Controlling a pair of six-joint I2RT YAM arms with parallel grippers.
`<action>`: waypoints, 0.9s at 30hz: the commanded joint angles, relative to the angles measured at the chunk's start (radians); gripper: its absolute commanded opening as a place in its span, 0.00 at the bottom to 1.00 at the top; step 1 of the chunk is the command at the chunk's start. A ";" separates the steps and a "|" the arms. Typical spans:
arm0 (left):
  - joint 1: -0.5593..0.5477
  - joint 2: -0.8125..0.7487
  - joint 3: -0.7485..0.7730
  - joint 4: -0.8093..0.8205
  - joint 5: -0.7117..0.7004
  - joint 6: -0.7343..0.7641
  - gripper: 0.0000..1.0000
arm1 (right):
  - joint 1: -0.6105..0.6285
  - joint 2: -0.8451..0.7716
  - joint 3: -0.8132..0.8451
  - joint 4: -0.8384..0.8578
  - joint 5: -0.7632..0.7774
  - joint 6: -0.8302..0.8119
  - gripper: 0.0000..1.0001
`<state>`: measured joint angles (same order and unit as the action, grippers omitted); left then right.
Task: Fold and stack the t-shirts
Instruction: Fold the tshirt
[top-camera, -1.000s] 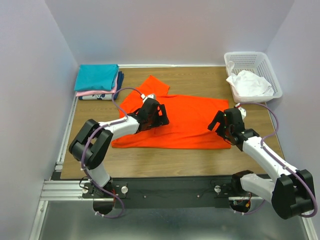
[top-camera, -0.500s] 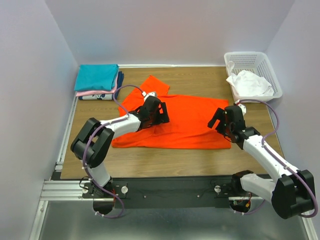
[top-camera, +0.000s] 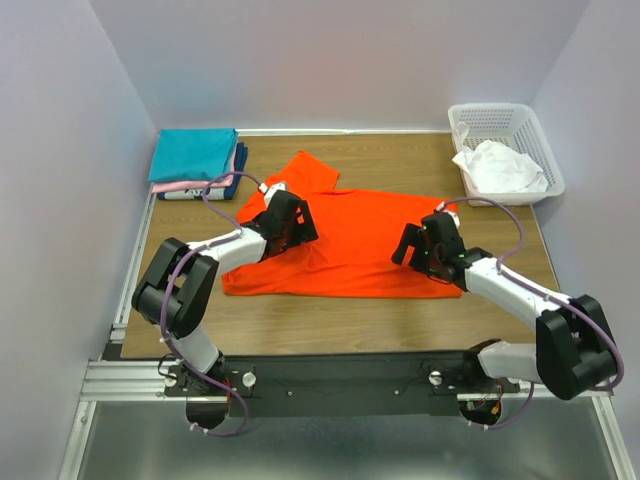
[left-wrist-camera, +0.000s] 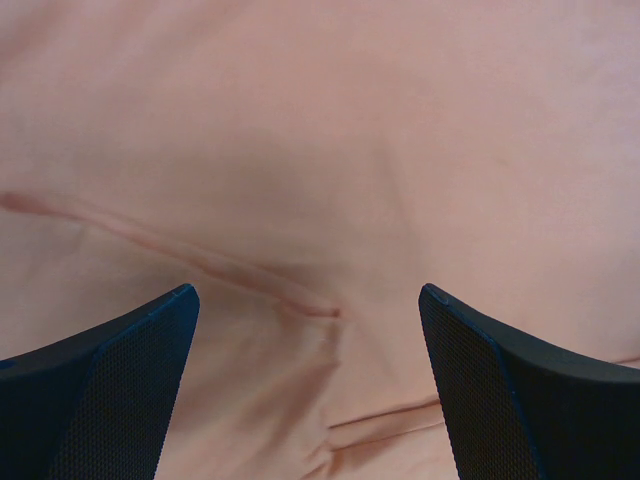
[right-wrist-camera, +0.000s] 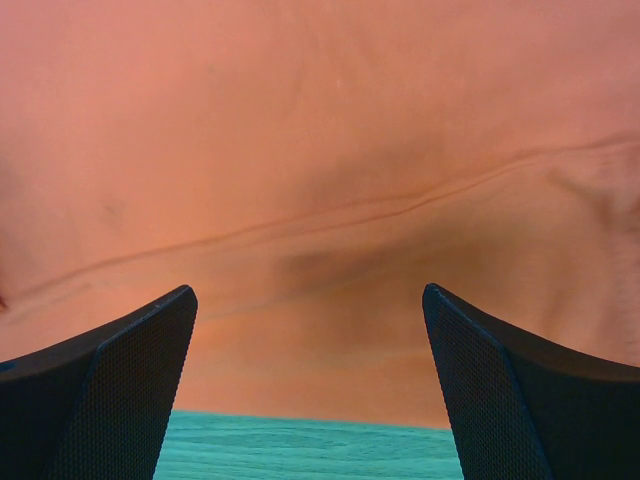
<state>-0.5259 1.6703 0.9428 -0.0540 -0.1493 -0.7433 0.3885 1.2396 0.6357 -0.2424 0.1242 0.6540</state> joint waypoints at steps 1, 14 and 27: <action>0.004 -0.007 -0.073 -0.020 -0.027 -0.021 0.98 | 0.019 0.053 -0.028 0.022 -0.018 0.009 1.00; -0.003 -0.231 -0.366 -0.055 -0.021 -0.188 0.98 | 0.038 -0.037 -0.165 0.022 -0.034 0.024 1.00; 0.044 -0.319 -0.066 -0.184 -0.197 -0.064 0.98 | 0.036 -0.179 0.053 -0.104 0.092 -0.001 1.00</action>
<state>-0.5213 1.3560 0.7261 -0.2031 -0.2466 -0.8864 0.4202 1.1290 0.5735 -0.2848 0.1085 0.6495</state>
